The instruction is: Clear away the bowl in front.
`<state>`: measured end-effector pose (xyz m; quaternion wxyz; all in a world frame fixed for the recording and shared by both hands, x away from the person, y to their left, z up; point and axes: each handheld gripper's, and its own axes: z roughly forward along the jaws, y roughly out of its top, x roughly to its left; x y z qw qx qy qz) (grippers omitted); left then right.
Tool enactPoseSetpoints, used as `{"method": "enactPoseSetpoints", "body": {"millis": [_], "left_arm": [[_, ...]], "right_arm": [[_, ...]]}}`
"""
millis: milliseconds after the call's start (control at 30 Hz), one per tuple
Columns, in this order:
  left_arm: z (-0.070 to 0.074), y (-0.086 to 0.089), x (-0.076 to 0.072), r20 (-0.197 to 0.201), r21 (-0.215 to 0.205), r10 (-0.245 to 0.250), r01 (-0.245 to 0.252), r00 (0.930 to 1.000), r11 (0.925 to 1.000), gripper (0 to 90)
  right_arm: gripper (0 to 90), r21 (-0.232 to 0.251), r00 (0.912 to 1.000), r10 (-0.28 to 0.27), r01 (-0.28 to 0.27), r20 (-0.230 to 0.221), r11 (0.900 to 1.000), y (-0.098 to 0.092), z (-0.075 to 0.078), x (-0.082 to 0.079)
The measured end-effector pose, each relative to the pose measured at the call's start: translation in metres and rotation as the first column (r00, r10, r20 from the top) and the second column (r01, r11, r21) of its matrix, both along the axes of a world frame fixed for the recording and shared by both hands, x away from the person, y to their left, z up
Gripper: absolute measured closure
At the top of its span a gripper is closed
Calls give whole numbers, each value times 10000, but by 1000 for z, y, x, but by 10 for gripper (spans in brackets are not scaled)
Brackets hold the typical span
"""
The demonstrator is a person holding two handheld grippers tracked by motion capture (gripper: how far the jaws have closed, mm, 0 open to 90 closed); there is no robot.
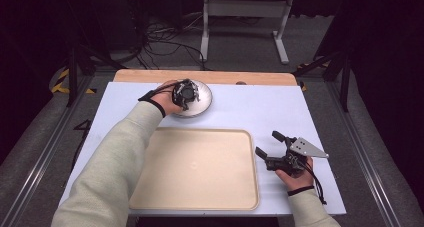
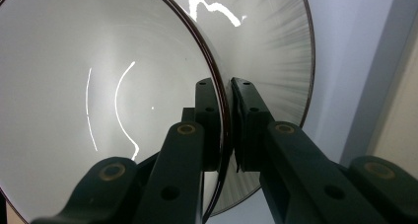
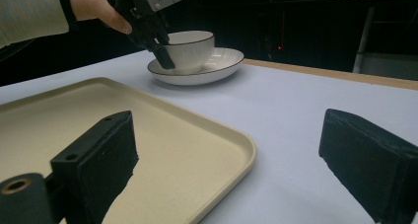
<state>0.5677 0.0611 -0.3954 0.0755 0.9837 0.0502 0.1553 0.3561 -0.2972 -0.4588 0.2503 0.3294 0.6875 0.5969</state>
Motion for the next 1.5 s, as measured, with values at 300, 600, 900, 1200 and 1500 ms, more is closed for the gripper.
{"method": "enactPoseSetpoints", "body": {"millis": [300, 600, 900, 1200, 1500], "left_arm": [[20, 7, -8, 70, -192, 25, -23, 10000, 9998, 833], [42, 4, -23, 86, -265, -346, 348, 9994, 9990, 832], [62, -1, -40, 64, -106, -777, 777, 9970, 9969, 833], [75, 1, -47, 86, -163, -779, 780, 9969, 9968, 833], [91, 6, -59, 80, -228, -768, 770, 9970, 9968, 832]], "right_arm": [[82, -16, 10000, 26, -26, -14, 10000, 0, 0, 0], [88, -48, 10000, 17, -17, -47, 10000, 1, 0, 1], [89, -119, 10000, 49, -50, -48, 9999, 1, 0, 1], [90, -148, 10000, 50, -51, -67, 9999, 2, 0, 1], [90, -196, 9999, 52, -54, -90, 9998, 2, 0, 1]]}}
